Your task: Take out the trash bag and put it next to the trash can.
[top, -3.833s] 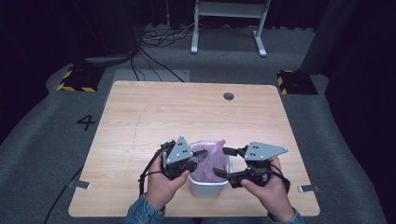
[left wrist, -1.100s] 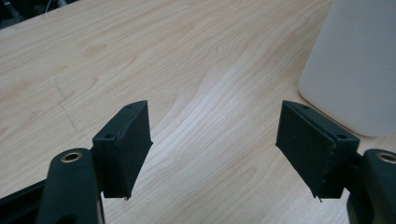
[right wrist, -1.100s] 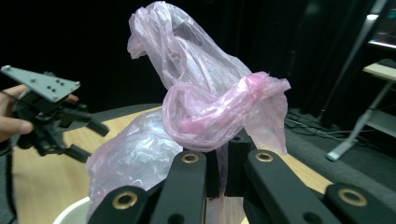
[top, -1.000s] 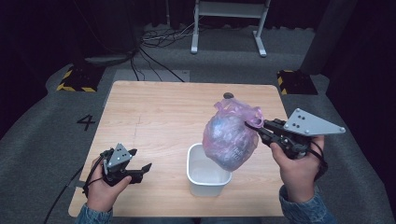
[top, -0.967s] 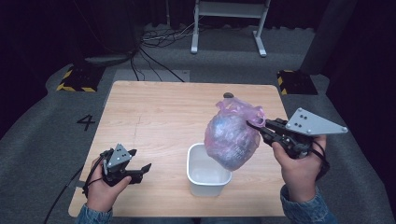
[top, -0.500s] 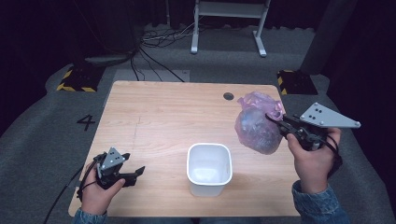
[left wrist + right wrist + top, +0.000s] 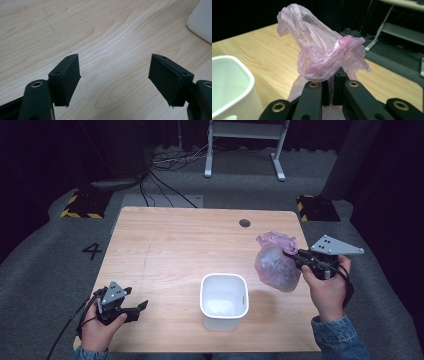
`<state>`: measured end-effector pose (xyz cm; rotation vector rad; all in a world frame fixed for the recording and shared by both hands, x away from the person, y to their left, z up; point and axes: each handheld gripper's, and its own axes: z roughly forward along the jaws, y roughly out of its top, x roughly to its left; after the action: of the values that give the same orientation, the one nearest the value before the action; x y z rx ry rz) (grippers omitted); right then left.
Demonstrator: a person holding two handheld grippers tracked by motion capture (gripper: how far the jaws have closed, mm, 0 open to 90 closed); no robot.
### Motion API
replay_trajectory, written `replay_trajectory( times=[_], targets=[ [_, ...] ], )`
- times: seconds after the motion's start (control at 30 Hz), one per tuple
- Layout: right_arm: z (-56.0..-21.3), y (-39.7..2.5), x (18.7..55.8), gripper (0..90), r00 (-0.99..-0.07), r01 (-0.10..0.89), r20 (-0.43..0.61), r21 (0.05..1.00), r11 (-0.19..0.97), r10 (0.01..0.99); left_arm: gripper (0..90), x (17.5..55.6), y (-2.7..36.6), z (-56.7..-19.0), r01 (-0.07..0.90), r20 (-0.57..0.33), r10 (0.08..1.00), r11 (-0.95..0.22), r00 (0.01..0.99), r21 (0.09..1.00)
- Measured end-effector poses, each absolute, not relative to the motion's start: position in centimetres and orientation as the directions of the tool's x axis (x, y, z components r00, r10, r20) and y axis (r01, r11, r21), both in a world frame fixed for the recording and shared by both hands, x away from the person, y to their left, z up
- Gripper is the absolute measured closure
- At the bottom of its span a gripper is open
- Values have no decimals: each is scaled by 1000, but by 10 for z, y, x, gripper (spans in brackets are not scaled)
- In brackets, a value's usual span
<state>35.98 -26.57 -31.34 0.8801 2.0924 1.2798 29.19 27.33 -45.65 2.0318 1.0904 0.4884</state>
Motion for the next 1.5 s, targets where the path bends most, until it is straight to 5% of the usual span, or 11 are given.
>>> replay_trajectory(
  times=[0.6, 0.8, 0.9, 1.5],
  targets=[
    [-378, -264, 389, 812, -653, 404, 24, 856, 322, 757, 249, 297, 266, -467, 560, -35, 812, -370, 582, 742],
    [-376, -270, 383, 470, -604, 377, 19, 887, 265, 797, 249, 298, 260, -467, 551, -40, 800, -376, 599, 745],
    [-372, -272, 376, 386, -599, 354, 30, 906, 231, 800, 249, 299, 258, -467, 551, -32, 799, -383, 600, 741],
    [-377, -295, 346, 348, -613, 362, -3, 888, 284, 790, 249, 296, 265, -462, 548, -36, 811, -360, 584, 755]
  ],
)
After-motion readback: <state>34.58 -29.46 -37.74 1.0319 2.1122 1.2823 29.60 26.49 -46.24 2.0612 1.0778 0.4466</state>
